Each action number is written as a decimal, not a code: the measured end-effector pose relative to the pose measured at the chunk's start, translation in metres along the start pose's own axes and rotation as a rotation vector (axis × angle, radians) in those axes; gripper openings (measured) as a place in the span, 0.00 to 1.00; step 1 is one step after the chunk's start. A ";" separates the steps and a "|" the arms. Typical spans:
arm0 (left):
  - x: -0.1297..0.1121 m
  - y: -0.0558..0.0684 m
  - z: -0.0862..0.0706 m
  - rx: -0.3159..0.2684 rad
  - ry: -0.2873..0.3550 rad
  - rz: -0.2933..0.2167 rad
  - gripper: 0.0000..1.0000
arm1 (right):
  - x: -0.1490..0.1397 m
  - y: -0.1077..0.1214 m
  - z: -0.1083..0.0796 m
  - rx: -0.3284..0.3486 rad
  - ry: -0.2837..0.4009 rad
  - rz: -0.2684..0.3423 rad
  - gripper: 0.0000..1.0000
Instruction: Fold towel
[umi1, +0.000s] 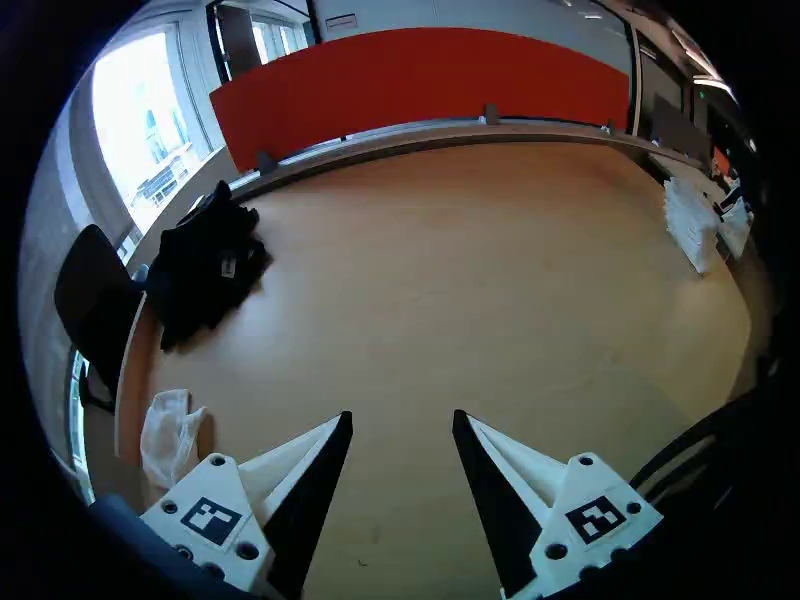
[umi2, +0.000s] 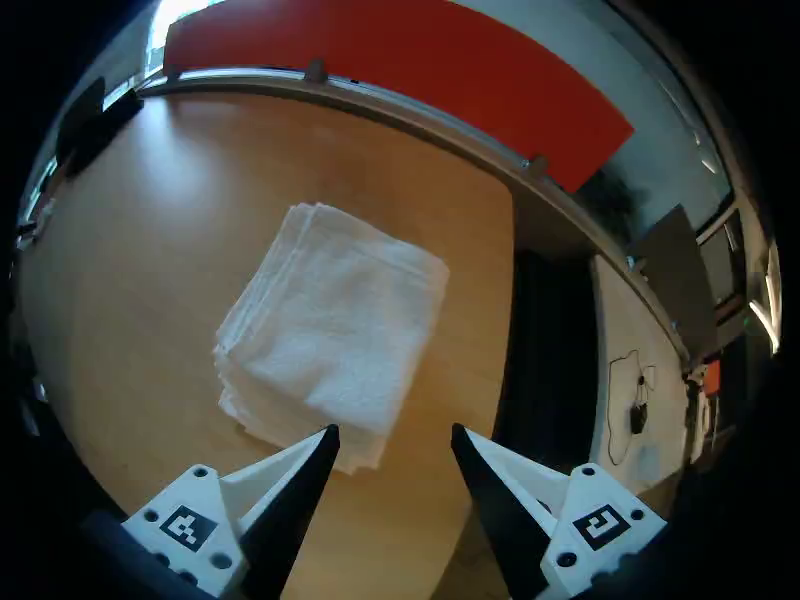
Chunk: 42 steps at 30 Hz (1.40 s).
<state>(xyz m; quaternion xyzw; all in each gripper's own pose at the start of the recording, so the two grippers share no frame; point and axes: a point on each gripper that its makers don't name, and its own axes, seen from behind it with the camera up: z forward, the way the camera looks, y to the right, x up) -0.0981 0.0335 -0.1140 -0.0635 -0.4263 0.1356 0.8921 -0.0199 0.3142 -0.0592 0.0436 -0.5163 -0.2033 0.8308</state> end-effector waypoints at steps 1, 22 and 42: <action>0.001 -0.001 0.000 0.000 0.002 -0.002 0.73 | 0.002 -0.002 0.000 0.002 0.005 0.004 0.86; 0.012 -0.016 -0.001 0.014 0.033 -0.030 0.73 | 0.038 -0.078 -0.002 0.105 0.120 0.230 0.87; 0.036 -0.033 0.001 0.046 0.093 -0.068 0.73 | 0.056 -0.105 -0.014 0.063 0.257 0.368 0.86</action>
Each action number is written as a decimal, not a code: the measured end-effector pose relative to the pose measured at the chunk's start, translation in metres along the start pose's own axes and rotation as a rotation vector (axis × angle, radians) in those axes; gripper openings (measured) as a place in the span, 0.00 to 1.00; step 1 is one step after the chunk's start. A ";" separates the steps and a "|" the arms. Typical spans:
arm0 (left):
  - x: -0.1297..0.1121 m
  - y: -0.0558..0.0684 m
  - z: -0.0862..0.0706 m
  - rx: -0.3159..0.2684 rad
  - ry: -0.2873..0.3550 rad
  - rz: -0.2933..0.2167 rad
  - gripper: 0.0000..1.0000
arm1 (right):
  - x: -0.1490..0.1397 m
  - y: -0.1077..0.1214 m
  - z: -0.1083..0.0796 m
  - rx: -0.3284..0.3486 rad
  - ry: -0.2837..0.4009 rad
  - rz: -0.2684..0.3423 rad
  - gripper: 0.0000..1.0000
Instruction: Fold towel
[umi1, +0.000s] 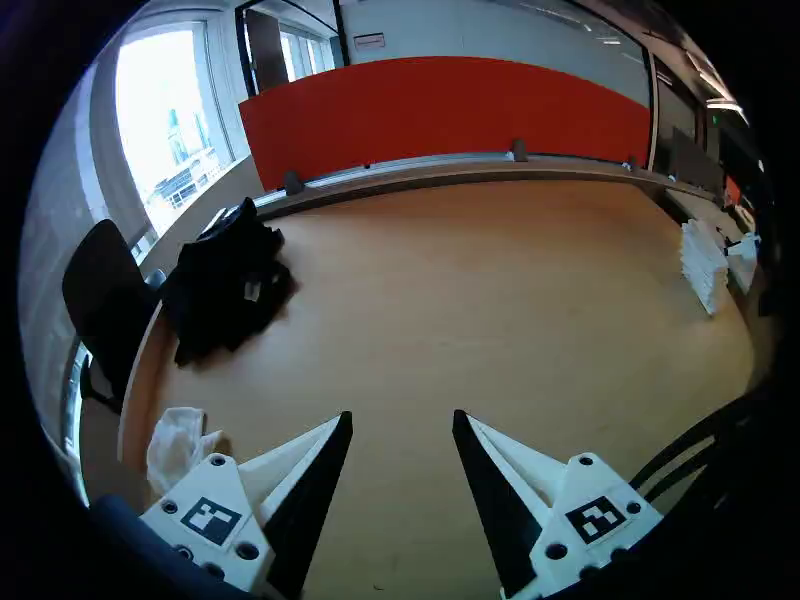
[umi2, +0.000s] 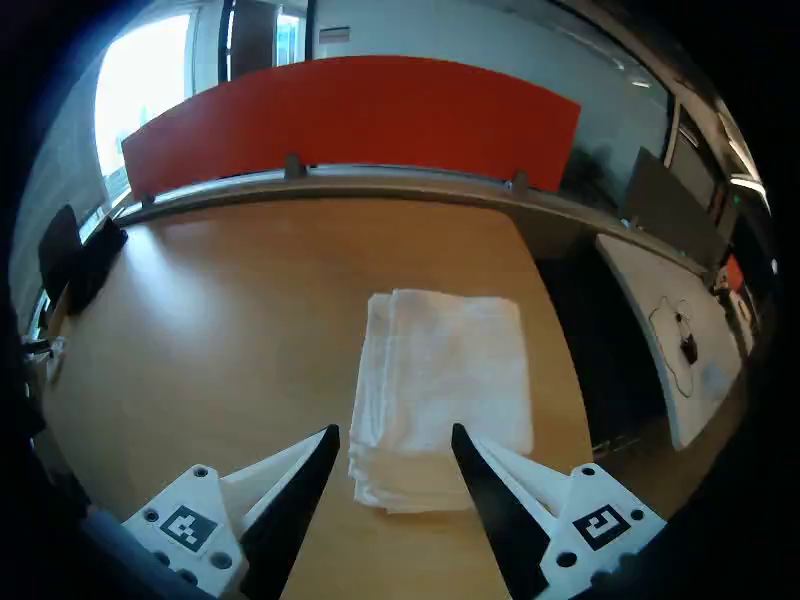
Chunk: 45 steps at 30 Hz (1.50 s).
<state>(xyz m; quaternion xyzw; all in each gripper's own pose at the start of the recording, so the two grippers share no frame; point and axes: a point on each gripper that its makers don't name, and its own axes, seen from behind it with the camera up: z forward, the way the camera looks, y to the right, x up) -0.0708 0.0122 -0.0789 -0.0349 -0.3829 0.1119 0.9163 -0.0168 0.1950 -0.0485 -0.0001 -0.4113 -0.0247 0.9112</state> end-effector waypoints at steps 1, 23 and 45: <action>0.003 -0.001 0.000 0.004 0.006 -0.002 0.73 | 0.004 -0.002 -0.001 -0.004 0.023 0.008 0.86; 0.046 -0.007 0.004 0.034 0.115 -0.062 0.73 | 0.057 -0.048 -0.026 -0.017 0.351 0.033 0.86; 0.119 -0.020 -0.014 0.051 0.356 -0.141 0.73 | 0.093 -0.076 -0.054 -0.028 0.556 0.062 0.86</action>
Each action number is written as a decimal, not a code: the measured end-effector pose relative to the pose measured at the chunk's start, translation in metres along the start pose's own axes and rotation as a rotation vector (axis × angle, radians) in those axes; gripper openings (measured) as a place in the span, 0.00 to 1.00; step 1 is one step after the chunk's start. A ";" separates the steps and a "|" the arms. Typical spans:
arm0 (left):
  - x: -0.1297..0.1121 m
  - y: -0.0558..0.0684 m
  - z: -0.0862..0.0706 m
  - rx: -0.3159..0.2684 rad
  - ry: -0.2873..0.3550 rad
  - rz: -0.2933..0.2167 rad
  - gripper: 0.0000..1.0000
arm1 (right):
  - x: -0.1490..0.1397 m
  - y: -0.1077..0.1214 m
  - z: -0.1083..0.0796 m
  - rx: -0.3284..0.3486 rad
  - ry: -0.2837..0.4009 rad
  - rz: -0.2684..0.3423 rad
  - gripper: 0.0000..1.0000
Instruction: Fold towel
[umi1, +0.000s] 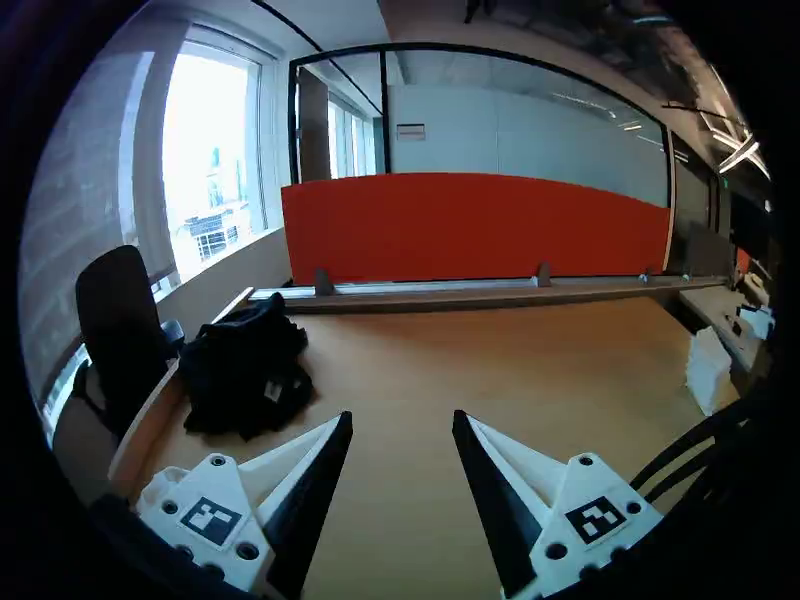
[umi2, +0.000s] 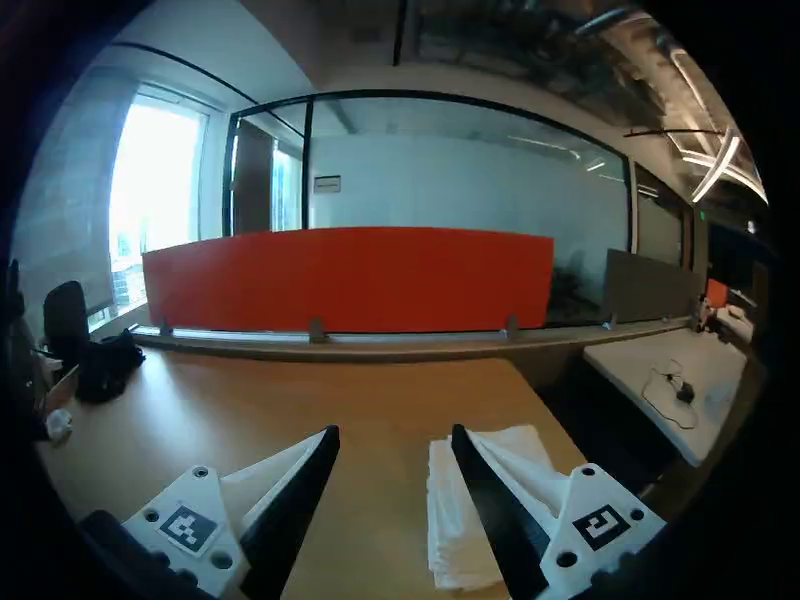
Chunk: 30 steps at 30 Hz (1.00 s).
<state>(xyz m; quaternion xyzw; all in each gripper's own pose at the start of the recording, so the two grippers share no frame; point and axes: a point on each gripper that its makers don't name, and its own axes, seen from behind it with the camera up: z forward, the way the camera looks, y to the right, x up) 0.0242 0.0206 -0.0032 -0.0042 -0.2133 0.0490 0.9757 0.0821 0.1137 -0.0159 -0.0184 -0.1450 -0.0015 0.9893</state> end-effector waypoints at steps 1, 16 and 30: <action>0.004 0.000 0.000 -0.001 0.013 -0.003 0.73 | 0.002 -0.002 0.000 0.002 0.004 -0.004 0.86; 0.042 0.002 -0.005 -0.016 0.136 -0.045 0.73 | 0.047 -0.057 -0.007 0.029 0.113 -0.044 0.87; 0.056 -0.005 -0.010 -0.014 0.191 -0.051 0.73 | 0.066 -0.137 -0.007 0.086 0.155 -0.055 0.87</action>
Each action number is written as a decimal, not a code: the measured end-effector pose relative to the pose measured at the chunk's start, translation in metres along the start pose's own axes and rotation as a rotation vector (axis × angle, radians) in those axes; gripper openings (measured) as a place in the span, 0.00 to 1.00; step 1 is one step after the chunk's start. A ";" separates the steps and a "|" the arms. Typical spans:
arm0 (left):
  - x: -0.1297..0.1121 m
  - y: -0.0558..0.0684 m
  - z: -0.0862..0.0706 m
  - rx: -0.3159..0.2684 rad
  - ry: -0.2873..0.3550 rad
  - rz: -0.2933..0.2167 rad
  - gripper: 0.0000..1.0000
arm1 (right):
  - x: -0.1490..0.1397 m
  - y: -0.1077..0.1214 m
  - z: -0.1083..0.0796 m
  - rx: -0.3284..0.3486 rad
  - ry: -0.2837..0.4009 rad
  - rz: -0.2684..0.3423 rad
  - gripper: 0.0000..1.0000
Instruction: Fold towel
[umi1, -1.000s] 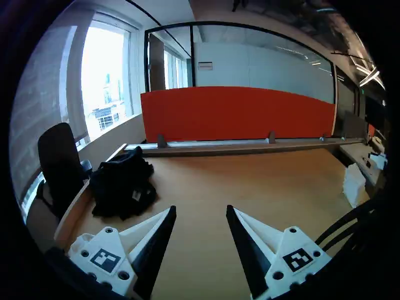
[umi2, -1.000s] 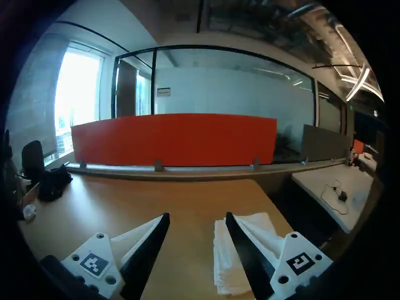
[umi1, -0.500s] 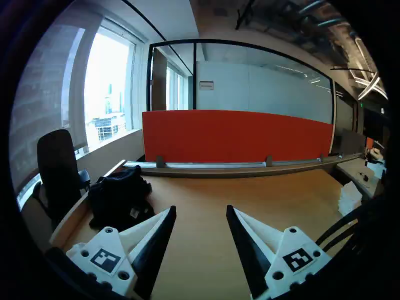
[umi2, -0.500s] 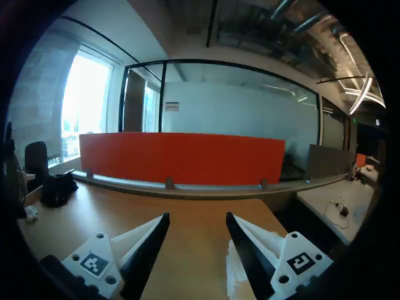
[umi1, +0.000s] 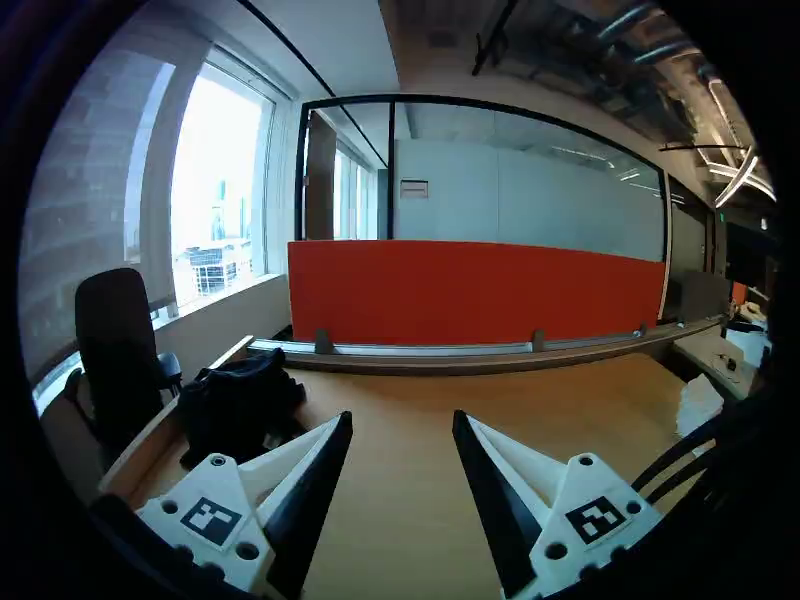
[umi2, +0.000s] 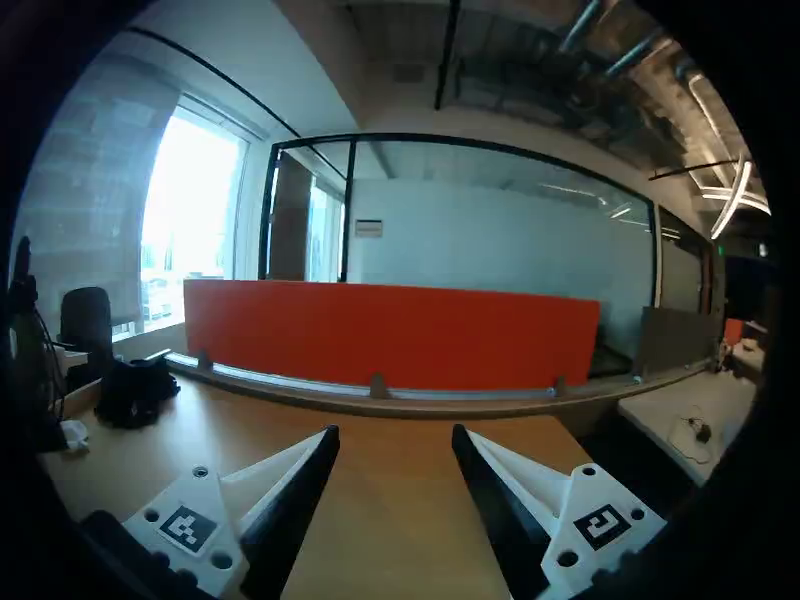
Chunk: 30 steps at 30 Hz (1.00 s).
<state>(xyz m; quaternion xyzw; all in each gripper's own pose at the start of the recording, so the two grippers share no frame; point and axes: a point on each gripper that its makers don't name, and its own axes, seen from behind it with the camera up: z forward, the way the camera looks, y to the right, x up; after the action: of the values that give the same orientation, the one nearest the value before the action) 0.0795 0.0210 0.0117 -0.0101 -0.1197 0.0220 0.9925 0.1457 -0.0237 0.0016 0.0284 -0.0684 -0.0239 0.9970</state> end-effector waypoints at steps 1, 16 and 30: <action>0.001 -0.001 0.000 0.001 0.003 0.001 0.73 | 0.001 -0.005 0.001 0.002 0.000 0.002 0.87; 0.009 0.001 0.000 -0.011 0.053 0.018 0.73 | 0.009 -0.025 0.005 0.007 -0.002 0.012 0.87; -0.017 0.000 0.004 -0.010 0.085 0.079 0.73 | 0.023 -0.038 -0.004 0.001 0.009 0.012 0.87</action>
<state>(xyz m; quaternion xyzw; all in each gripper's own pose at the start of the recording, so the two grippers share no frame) 0.0623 0.0203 0.0118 -0.0207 -0.0770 0.0599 0.9950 0.1673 -0.0630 -0.0020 0.0287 -0.0642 -0.0178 0.9974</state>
